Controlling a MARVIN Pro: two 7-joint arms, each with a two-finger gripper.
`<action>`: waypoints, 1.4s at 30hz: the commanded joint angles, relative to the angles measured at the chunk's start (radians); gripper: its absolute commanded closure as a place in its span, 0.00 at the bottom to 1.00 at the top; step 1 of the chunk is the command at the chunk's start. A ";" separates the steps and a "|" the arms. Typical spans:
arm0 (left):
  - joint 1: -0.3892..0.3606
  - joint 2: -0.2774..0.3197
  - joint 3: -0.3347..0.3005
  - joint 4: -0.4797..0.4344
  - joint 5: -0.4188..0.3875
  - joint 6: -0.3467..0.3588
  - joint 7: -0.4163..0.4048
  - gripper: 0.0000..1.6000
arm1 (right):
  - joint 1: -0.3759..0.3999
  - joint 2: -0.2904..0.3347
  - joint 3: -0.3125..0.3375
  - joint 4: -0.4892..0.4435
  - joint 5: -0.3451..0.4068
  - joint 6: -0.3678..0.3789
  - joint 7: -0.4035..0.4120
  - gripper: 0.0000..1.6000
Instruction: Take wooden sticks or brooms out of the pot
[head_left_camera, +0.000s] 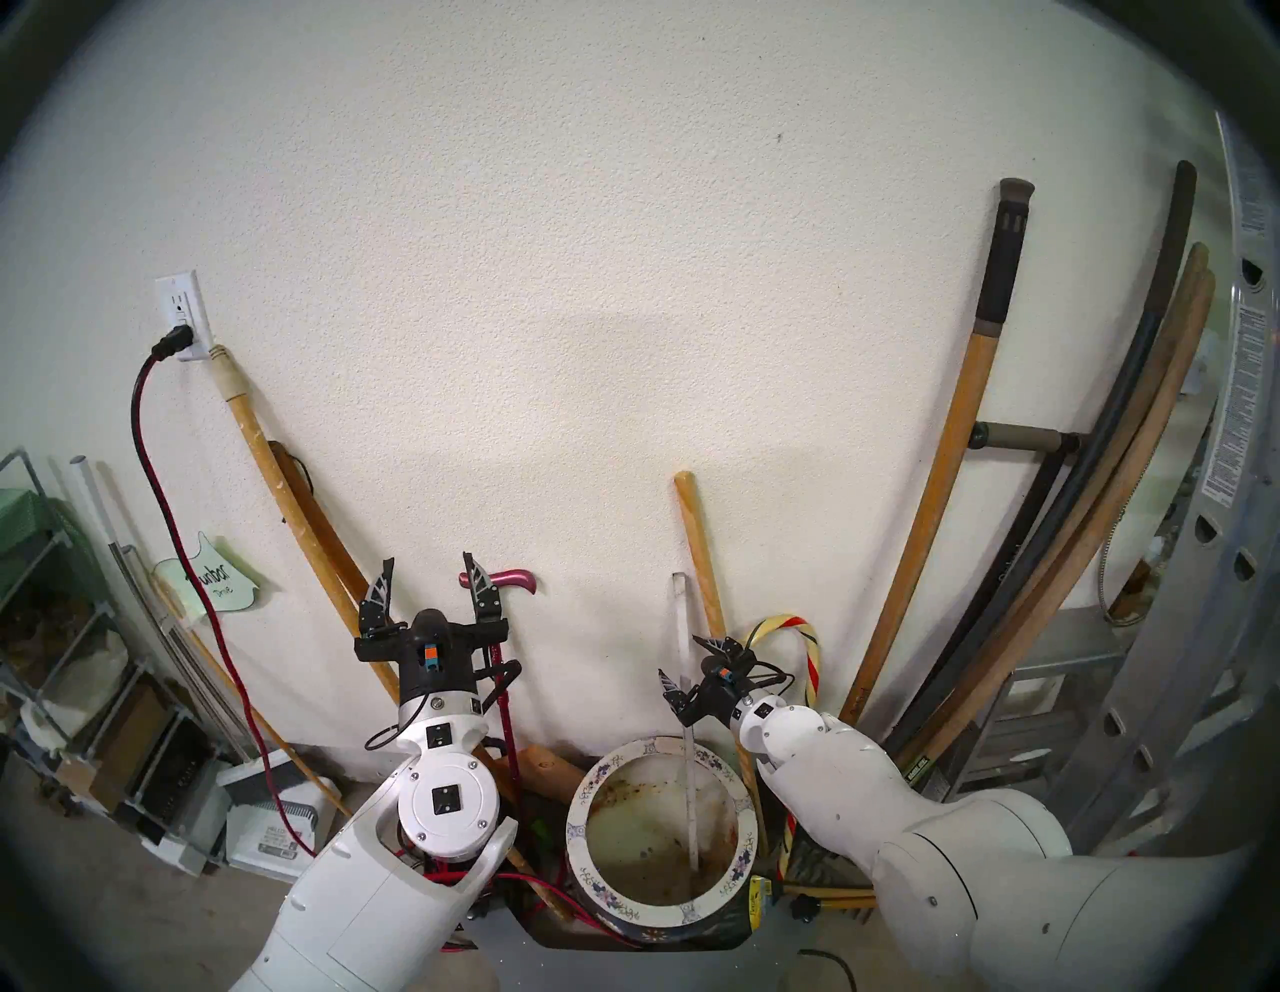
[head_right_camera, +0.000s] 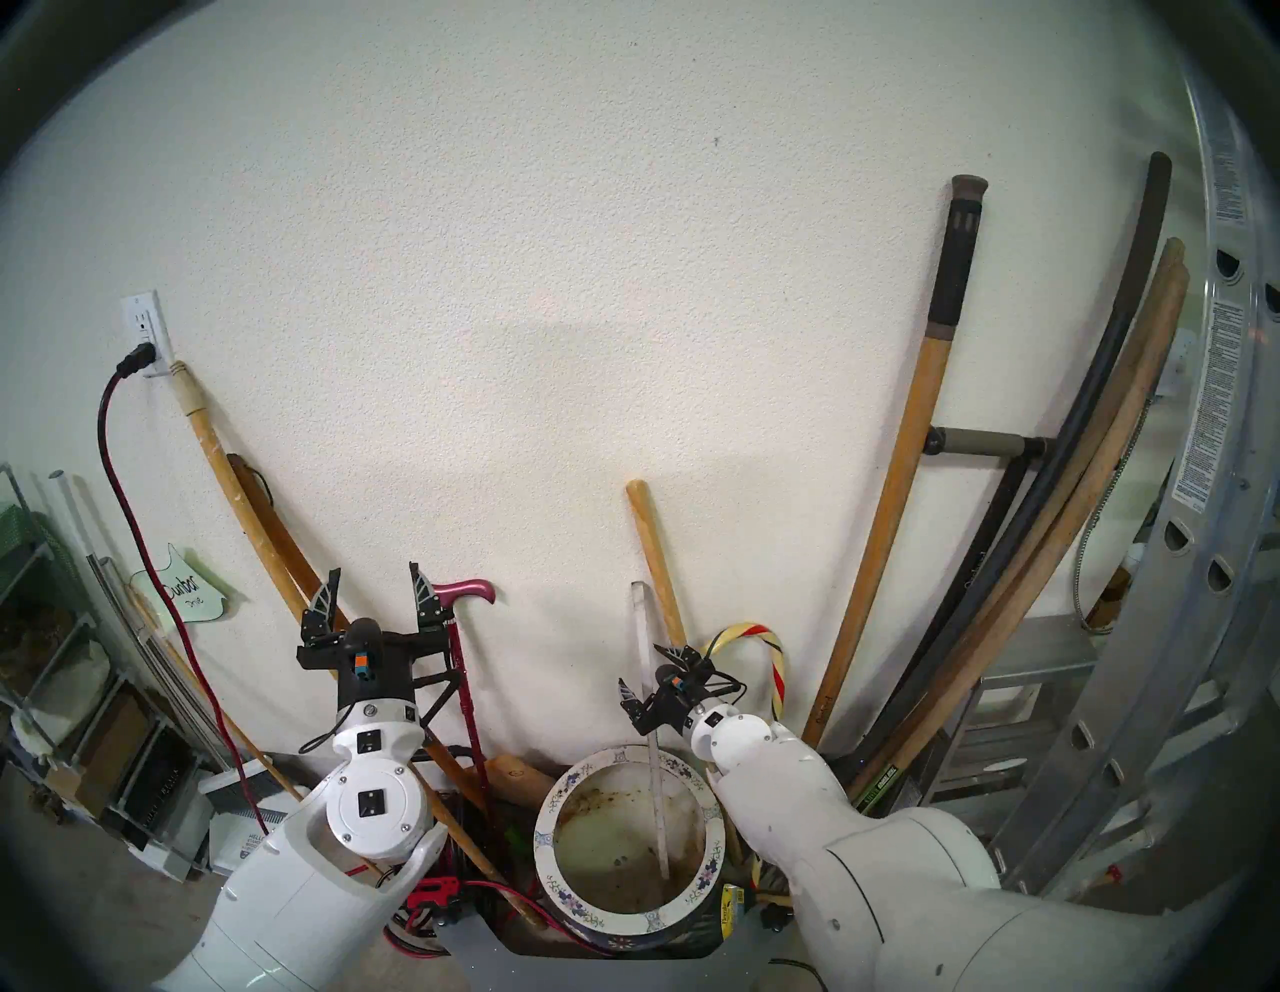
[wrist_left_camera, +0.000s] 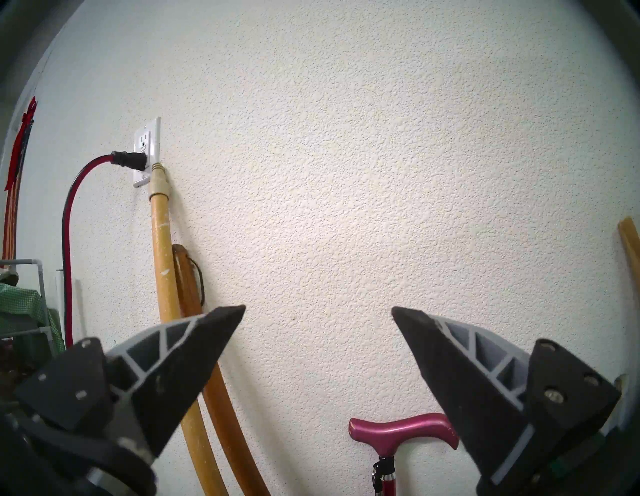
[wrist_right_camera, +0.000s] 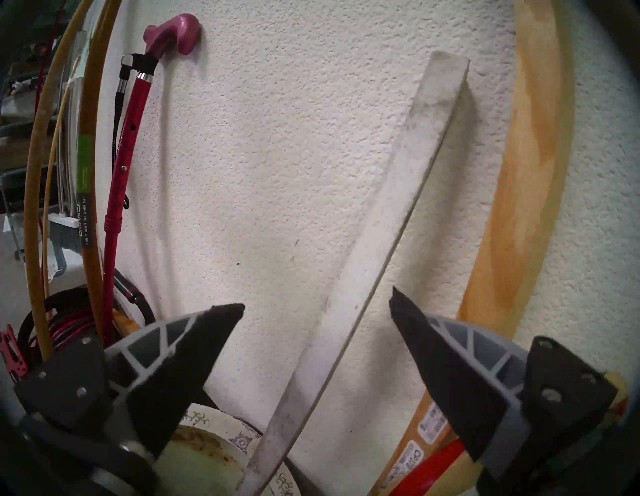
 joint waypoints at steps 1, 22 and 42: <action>-0.002 0.000 0.000 0.001 0.000 0.004 0.000 0.00 | 0.070 -0.031 -0.001 0.044 -0.007 -0.014 -0.039 0.00; -0.006 0.013 0.011 0.001 -0.008 0.003 0.012 0.00 | 0.135 -0.089 0.007 0.100 -0.042 0.011 -0.143 0.00; -0.011 0.023 0.021 0.001 -0.016 0.003 0.023 0.00 | 0.154 -0.103 0.018 0.109 -0.075 0.041 -0.237 0.00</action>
